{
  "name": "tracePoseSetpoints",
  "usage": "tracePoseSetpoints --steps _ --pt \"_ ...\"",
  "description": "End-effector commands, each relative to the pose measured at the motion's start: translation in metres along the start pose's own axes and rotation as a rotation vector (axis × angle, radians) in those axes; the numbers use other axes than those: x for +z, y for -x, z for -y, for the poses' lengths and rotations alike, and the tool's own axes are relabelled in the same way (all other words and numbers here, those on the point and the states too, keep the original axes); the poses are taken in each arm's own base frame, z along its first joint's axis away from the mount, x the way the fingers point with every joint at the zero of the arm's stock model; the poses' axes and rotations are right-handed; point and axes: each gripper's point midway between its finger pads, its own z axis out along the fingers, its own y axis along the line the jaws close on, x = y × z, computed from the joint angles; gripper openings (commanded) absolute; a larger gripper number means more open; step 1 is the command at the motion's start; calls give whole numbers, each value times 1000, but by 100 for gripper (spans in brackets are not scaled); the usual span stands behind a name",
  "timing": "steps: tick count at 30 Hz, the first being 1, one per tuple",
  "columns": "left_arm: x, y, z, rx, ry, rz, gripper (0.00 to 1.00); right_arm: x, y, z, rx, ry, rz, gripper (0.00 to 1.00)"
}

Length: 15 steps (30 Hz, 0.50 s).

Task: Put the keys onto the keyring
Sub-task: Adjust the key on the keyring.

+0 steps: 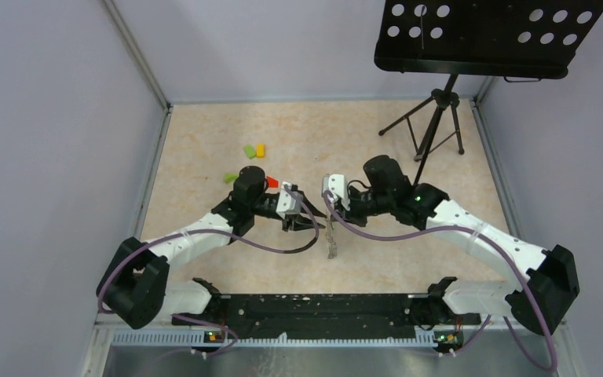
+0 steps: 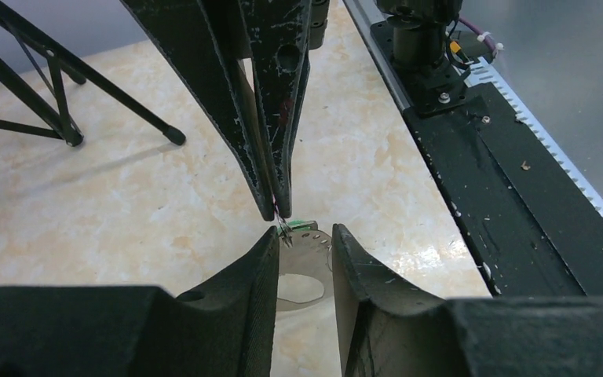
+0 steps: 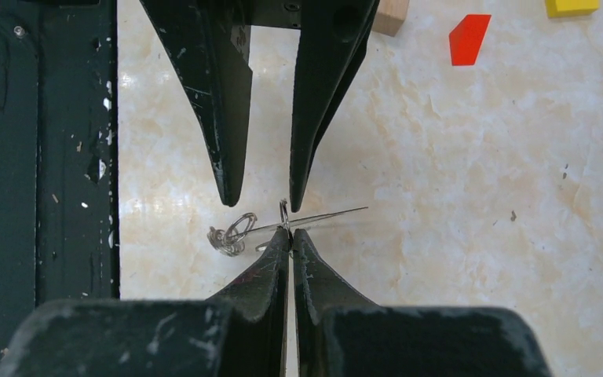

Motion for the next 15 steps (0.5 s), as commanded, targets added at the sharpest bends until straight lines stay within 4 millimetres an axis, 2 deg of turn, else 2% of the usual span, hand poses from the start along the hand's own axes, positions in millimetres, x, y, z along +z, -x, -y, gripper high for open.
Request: tracePoseSetpoints --steps 1,9,15 --pt "5 5 -4 -75 16 26 34 -5 37 11 -44 -30 90 0" --pt "5 5 -11 -92 50 25 26 -4 33 12 -42 -30 65 0" --pt "6 3 -14 -103 59 18 7 -3 34 12 -42 -27 58 0"
